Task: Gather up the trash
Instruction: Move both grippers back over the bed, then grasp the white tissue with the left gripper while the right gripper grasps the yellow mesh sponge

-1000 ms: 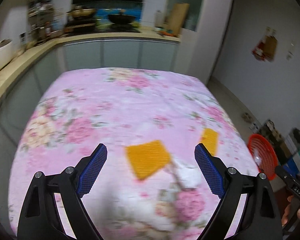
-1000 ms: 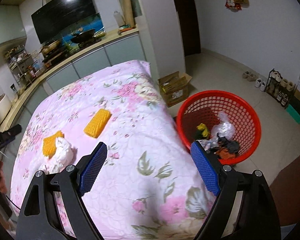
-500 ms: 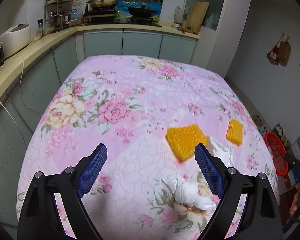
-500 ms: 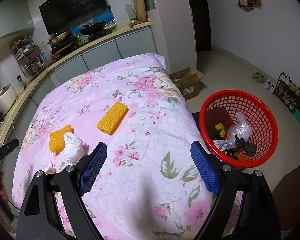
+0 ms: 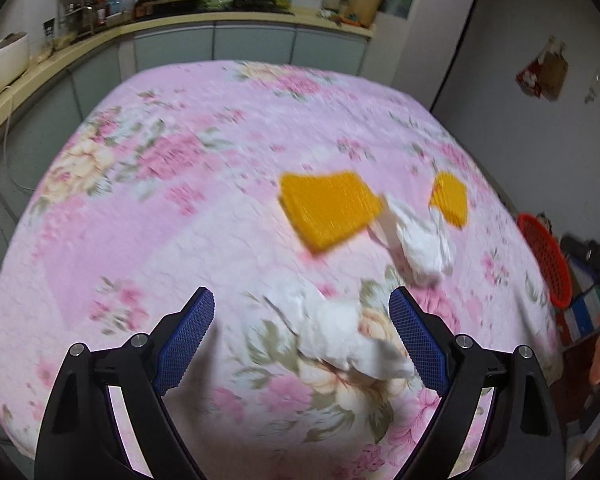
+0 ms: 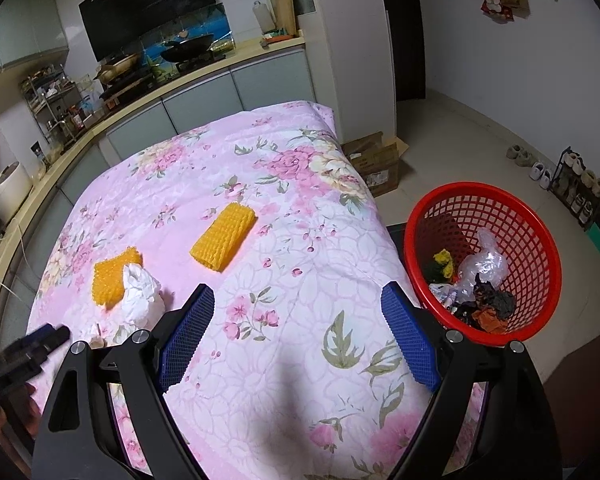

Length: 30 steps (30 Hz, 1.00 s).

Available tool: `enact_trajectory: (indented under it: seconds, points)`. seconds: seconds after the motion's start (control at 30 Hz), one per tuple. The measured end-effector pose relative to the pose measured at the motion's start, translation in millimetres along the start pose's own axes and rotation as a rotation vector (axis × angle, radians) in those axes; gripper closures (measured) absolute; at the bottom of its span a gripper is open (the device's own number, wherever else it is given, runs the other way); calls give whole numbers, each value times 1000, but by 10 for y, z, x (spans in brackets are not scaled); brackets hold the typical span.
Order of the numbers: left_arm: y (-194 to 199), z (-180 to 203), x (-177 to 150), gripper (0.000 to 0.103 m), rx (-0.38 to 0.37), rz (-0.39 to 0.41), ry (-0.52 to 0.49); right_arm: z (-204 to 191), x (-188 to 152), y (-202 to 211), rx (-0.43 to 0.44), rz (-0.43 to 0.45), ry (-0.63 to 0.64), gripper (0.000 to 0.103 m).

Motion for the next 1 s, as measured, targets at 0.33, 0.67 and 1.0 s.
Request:
enact_trajectory:
  seconds: [0.33,0.67,1.0]
  points:
    - [-156,176,-177,22,33,18,-77,-76,64,-161,-2,-14,12,20]
    - [-249,203,-235,72,71,-2,-131,-190,173,-251,3,-10,42,20]
    - [-158,-59,32,74,46,42,-48,-354,344,-540,16,-25,72,20]
Point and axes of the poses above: each gripper's, at about its wrist camera, not at the fingertips, and y roughly against the way its jaws point, z to its right, x to its top, the point moved 2 cm from there along -y, roughly the way its jaws point, and after that the axes turned 6 degrees about y, right-handed, at the moved point
